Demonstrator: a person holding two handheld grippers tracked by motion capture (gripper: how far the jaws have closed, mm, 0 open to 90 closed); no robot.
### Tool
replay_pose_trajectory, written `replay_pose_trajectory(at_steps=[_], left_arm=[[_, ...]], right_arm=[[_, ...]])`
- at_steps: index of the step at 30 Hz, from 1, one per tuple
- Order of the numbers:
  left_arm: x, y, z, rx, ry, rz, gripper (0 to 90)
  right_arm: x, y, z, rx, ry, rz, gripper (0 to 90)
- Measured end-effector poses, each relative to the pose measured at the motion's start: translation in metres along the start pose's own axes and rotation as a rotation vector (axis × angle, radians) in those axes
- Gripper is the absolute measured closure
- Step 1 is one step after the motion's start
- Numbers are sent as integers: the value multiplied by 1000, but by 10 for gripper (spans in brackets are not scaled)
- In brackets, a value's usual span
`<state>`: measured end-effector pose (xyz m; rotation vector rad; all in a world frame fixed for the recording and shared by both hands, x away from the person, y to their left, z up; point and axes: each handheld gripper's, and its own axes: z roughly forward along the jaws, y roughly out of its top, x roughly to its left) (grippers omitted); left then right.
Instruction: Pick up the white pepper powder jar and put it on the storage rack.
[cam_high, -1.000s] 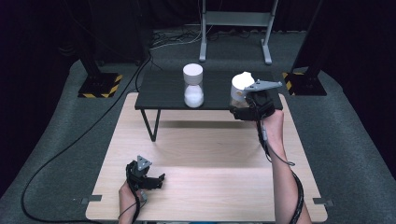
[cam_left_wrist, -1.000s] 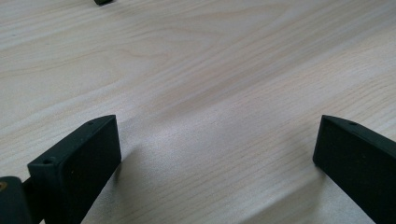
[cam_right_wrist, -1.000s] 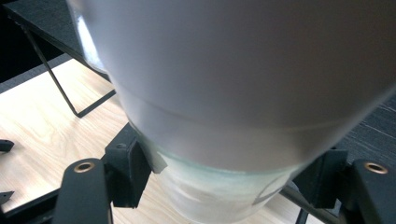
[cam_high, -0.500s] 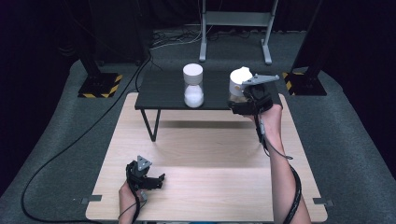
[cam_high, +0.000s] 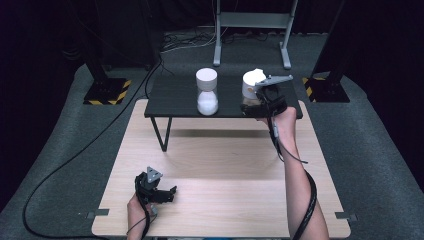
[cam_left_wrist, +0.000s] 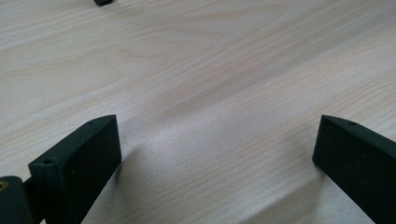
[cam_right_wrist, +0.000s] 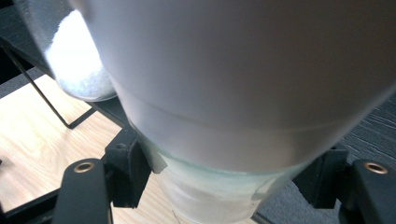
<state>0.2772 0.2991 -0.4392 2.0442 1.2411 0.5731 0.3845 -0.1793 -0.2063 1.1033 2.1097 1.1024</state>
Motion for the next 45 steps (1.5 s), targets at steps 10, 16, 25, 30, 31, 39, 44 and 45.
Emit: replay_pose_trajectory(at_steps=[10, 16, 25, 30, 31, 39, 44, 45], left_arm=[[0, 0, 0, -1, 1, 1, 11], [0, 0, 0, 0, -1, 1, 11], [0, 0, 0, 0, -1, 0, 11], [1, 0, 0, 1, -2, 0, 11], [0, 0, 0, 0, -2, 0, 11], [1, 0, 0, 1, -2, 0, 11], [0, 0, 0, 0, -2, 0, 11], [0, 0, 0, 0, -2, 0, 11]], right_arm=[[-4, 5, 17, 5, 8, 37, 303], [-6, 7, 25, 12, 7, 57, 303], [-8, 5, 31, 19, 8, 74, 303], [-5, -4, 31, -12, -1, 77, 304], [-4, -6, 31, -18, -6, 77, 304], [-4, -9, 31, -27, -6, 77, 304], [-4, -7, 31, -22, -6, 77, 303], [-4, -7, 31, -22, -7, 76, 303]])
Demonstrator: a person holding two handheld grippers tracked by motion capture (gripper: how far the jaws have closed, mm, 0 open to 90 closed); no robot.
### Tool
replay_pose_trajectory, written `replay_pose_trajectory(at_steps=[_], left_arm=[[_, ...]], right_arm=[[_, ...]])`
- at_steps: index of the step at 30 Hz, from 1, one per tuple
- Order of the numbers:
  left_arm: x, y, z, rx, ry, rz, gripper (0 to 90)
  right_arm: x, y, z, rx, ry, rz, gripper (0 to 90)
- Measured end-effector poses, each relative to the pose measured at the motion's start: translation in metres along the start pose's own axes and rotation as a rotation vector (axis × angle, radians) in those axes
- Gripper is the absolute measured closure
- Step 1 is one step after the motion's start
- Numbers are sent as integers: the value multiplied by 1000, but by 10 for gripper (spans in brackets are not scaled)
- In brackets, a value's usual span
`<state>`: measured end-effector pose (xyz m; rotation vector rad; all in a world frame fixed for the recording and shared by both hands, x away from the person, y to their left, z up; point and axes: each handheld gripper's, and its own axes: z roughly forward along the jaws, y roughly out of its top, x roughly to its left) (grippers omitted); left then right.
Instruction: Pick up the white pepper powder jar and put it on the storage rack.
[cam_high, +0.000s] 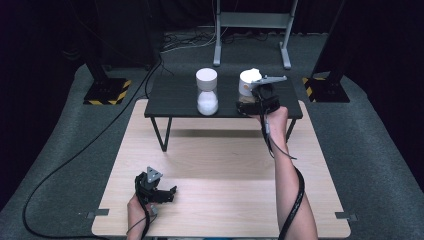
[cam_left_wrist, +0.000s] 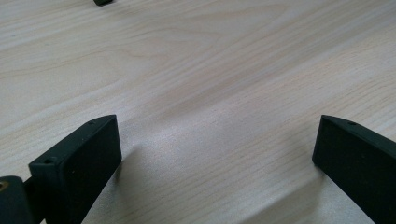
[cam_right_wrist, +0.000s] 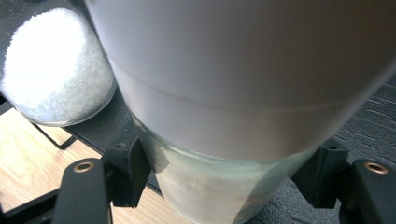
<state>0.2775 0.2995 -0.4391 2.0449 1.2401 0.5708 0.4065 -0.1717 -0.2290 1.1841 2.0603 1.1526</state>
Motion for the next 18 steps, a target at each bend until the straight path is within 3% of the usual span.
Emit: replay_pose_trajectory(at_steps=[10, 13, 14, 18], left_arm=[[0, 0, 0, 1, 0, 0, 12], [0, 0, 0, 1, -2, 0, 12], [1, 0, 0, 1, -2, -1, 12], [1, 0, 0, 2, -3, -2, 12]], right_arm=[[0, 0, 0, 1, 2, 3, 296], [-4, 4, 1, 27, 39, 2, 58], [0, 5, 2, 40, 30, -12, 8], [15, 0, -5, 42, 2, -47, 0]])
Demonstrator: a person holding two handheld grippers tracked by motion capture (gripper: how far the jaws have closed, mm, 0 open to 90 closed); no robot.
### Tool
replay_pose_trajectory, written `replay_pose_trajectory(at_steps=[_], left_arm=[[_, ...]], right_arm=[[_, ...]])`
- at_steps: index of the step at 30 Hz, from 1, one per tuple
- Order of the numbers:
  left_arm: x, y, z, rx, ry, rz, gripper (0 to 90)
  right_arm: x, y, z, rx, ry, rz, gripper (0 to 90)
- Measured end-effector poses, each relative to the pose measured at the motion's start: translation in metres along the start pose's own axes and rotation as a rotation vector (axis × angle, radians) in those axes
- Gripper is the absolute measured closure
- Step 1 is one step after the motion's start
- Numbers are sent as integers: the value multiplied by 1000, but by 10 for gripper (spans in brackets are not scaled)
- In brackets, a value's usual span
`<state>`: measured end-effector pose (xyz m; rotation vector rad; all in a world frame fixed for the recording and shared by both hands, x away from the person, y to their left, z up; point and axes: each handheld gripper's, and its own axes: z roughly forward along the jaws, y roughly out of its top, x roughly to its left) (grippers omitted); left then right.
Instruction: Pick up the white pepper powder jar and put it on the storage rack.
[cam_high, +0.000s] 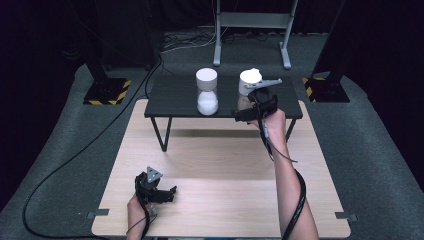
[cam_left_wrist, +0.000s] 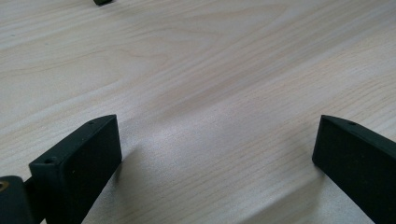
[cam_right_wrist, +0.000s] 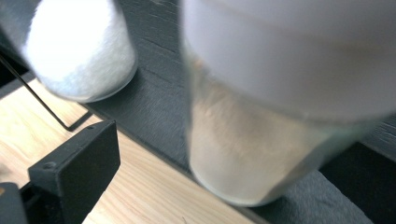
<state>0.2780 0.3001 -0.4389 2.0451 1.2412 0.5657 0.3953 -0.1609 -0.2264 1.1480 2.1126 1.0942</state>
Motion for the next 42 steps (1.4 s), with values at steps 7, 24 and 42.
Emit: replay_pose_trajectory(at_steps=[7, 24, 42], left_arm=[[0, 0, 0, 0, -2, -4, 13], [1, 0, 0, 2, -2, -9, 7], [2, 1, 1, 6, -6, -10, 6]], right_arm=[[13, -18, -17, 3, -19, -15, 0], [29, -153, -23, 63, -10, -20, 0], [17, -258, -21, 108, -54, 104, 0]])
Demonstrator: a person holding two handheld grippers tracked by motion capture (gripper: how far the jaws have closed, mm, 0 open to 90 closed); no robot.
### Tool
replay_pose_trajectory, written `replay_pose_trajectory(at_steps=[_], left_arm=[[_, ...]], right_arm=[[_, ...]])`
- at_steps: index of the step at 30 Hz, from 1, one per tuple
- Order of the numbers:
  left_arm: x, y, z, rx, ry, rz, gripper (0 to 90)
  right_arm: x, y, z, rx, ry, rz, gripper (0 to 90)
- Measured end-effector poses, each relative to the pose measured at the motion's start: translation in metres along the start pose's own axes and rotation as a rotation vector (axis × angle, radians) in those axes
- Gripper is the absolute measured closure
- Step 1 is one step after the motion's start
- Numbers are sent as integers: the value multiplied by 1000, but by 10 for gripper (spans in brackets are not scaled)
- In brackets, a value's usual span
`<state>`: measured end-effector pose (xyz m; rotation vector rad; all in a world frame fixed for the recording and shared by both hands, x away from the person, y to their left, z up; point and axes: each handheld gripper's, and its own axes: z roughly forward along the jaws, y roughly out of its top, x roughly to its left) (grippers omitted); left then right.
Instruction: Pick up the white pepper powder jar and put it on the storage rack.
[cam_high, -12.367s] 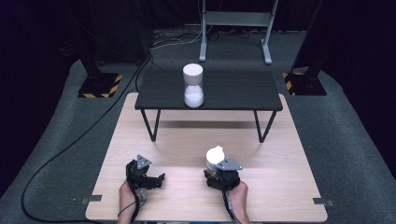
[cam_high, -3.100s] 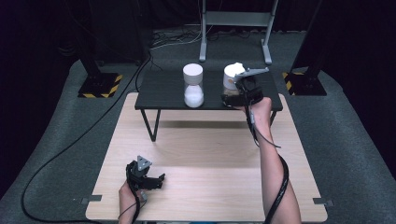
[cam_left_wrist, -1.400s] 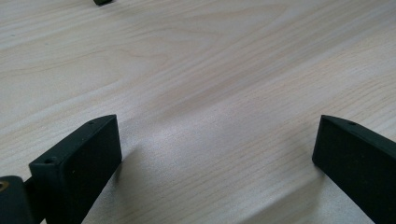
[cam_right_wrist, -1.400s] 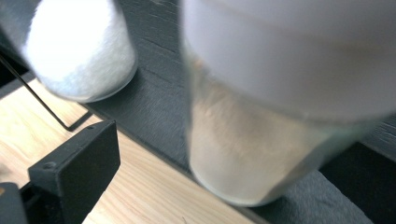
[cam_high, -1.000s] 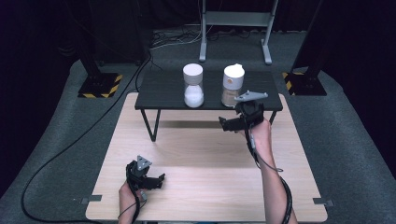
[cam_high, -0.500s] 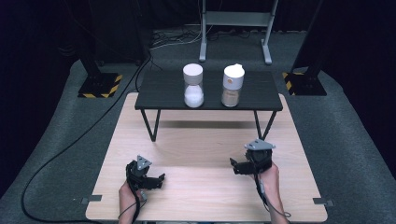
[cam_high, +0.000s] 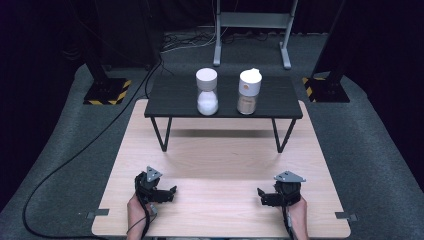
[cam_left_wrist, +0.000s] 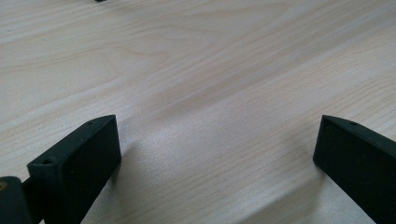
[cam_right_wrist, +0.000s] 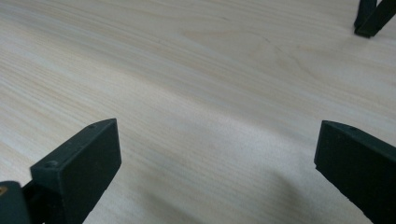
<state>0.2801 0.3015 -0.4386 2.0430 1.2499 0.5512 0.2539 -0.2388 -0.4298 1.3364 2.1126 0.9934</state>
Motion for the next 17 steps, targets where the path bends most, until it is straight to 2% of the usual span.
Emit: replay_pose_trajectory(at_steps=[5, 7, 10, 12, 14, 17], left_arm=[[1, 0, 0, 1, -2, -2, 6], [1, 0, 0, 1, -2, -1, 6], [0, 0, 0, 0, 0, 0, 7], [0, 0, 0, 0, -2, 0, 8], [1, 0, 1, 1, -8, 2, 7], [2, 0, 1, -1, -11, 0, 7]], right_arm=[[-1, -8, 2, 12, -7, 24, 0], [-2, -12, 0, -9, -8, 23, 0], [-4, -12, 0, -7, -7, 29, 0], [-6, -13, 0, -18, -7, 38, 7], [-4, -17, -1, -44, -35, 50, 13], [-9, -22, -3, -76, -14, 71, 10]])
